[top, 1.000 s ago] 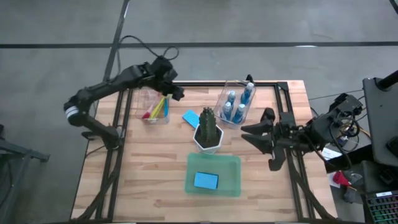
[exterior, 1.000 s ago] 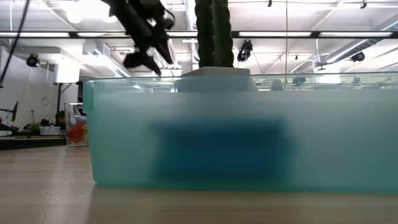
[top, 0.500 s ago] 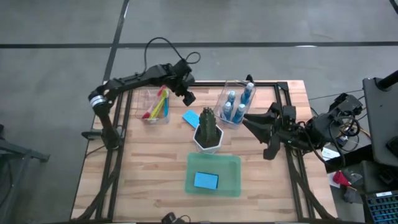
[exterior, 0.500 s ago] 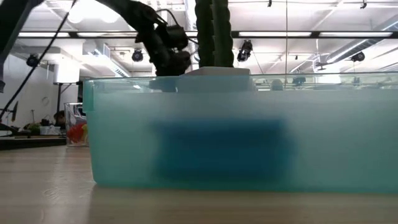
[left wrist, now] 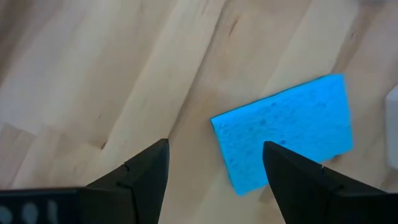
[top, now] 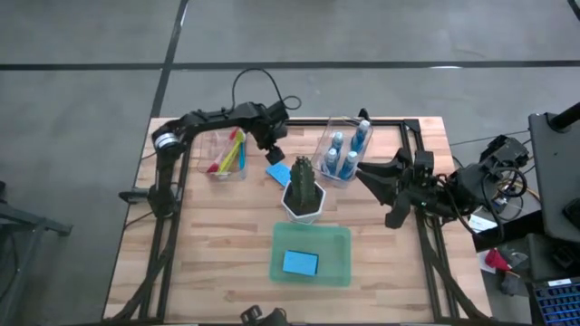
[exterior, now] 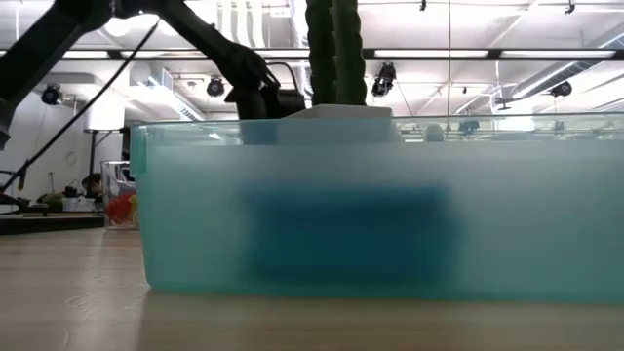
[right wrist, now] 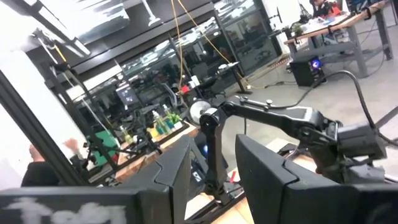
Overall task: Pick & Place Kitchen Sink Supplies
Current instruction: Stack the sponge on top of the sponge in the green bin
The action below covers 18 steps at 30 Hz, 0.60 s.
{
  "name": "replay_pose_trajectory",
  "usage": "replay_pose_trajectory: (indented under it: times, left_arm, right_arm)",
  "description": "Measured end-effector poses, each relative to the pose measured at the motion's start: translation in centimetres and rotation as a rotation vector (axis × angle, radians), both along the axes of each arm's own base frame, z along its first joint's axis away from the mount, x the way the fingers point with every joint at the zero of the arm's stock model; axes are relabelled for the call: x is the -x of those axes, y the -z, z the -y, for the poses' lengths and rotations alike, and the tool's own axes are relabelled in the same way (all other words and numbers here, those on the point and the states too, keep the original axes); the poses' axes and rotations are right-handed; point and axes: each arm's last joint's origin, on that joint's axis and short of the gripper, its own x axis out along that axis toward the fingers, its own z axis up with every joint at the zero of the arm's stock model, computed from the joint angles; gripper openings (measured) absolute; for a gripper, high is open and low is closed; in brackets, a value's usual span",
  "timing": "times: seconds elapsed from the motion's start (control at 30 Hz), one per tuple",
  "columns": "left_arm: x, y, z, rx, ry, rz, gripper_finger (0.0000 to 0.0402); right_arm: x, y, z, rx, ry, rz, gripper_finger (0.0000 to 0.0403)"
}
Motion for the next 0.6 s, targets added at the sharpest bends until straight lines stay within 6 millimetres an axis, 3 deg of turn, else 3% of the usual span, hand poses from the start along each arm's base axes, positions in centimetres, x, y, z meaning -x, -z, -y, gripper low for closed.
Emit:
replay_pose_trajectory:
  times: [0.23, 0.6]
  left_arm:
    - [-0.5, 1.8, -0.1, 0.013, 0.055, -0.041, 0.0249]
    - [-1.2, 2.9, 0.8, 0.043, 0.120, 0.020, 0.0236]
  right_arm:
    - [0.0, 0.0, 0.1, 0.003, 0.020, -0.007, 0.0123]
    - [0.0, 0.0, 0.2, 0.024, 0.027, -0.017, 0.0123]
